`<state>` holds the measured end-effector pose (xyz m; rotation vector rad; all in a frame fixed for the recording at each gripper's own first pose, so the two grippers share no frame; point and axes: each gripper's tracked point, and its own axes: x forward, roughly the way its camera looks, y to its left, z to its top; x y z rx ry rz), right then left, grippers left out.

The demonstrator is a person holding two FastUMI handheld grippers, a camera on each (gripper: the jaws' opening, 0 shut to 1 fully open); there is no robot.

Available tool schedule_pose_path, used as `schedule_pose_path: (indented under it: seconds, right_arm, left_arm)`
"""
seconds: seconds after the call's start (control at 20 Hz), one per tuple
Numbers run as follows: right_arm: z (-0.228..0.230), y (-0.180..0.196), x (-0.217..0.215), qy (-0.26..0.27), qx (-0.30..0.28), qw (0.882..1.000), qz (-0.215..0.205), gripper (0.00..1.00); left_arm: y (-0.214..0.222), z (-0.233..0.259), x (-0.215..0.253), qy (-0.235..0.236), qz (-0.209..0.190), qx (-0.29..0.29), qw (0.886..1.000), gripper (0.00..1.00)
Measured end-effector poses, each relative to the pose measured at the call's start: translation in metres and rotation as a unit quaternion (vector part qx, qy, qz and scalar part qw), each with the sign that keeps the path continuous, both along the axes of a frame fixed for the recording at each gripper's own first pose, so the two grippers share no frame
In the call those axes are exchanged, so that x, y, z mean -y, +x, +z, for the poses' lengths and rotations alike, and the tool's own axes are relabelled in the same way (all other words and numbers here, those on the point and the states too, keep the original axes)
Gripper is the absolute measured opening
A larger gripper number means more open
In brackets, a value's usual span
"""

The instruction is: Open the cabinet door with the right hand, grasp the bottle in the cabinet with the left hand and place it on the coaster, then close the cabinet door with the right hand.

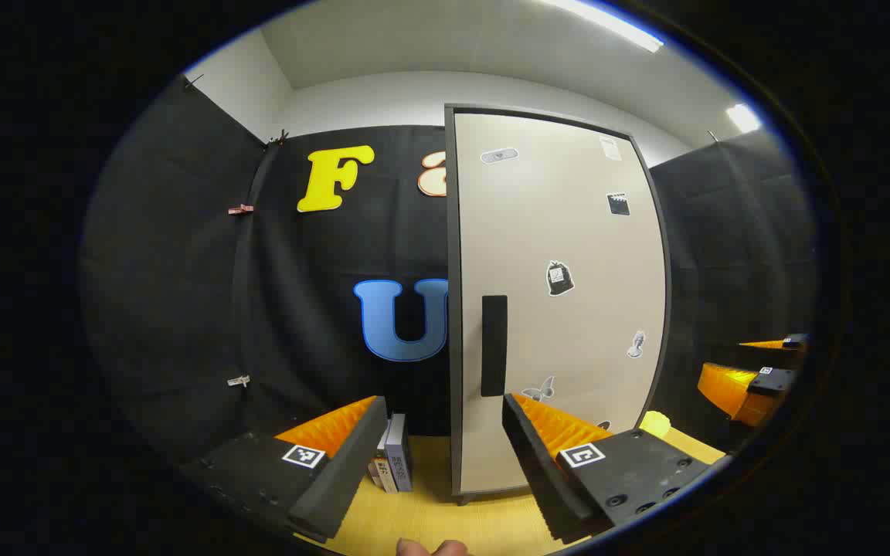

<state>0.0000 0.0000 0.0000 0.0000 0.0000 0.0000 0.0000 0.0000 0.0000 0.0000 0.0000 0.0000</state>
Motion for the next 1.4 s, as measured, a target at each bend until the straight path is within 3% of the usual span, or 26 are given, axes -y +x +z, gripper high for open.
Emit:
schedule_pose_path:
  seconds: [1.0,1.4]
  right_arm:
    - [0.005,-0.017,0.0,0.002,0.009,1.0,-0.017,0.98]
    - [0.01,0.01,-0.031,0.011,0.012,1.0,0.01,0.98]
  left_arm:
    - [-0.009,-0.001,-0.001,0.003,-0.014,0.0,1.0,0.95]
    - [-0.006,-0.007,-0.022,0.001,0.001,-0.002,1.0,0.95]
